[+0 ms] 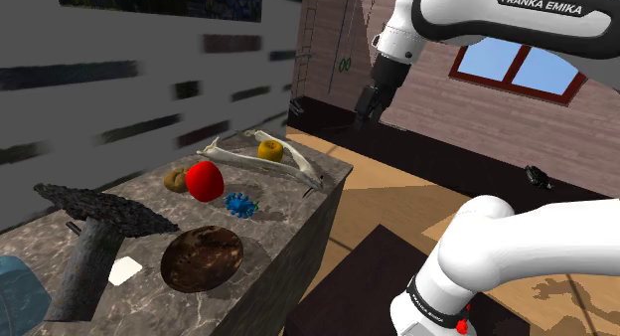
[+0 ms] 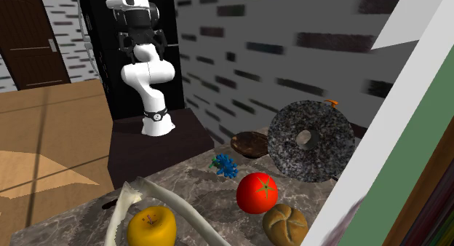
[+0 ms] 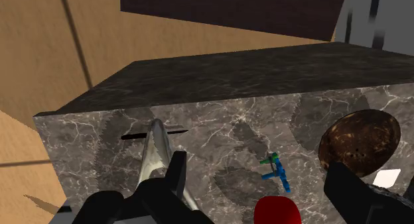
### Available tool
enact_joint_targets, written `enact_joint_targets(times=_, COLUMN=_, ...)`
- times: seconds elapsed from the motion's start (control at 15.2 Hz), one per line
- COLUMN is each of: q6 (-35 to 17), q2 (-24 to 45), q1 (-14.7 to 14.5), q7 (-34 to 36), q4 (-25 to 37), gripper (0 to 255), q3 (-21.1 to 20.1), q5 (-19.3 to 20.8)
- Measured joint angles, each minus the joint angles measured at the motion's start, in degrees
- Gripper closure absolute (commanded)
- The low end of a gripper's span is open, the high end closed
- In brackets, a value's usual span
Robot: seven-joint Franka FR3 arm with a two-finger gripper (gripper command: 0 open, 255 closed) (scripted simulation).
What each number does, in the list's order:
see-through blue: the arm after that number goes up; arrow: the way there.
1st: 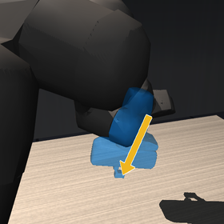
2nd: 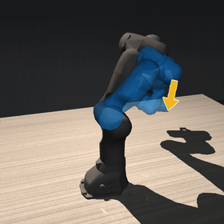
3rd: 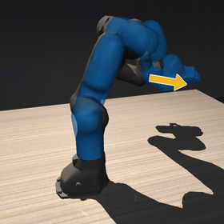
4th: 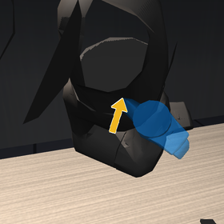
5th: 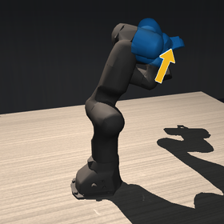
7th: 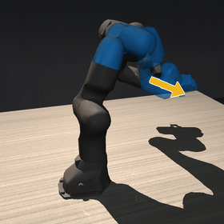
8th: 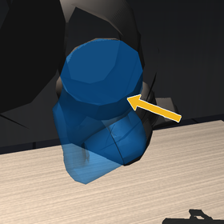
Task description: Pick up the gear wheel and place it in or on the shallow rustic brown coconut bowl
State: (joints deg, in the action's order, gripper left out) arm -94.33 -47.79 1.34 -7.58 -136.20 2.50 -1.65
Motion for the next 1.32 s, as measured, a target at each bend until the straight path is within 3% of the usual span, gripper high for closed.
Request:
enact_joint_targets(times=0.53, q6=-7.75, q2=9.24, q1=-1.43, q7=3.20, q4=-0.57, gripper=0, q3=-3.40, q5=-1.81)
enact_joint_targets(times=1.32, q6=-22.83, q2=34.24, q1=-3.66, q7=9.87, q4=5.35, gripper=0, q3=-9.57, q5=-2.83)
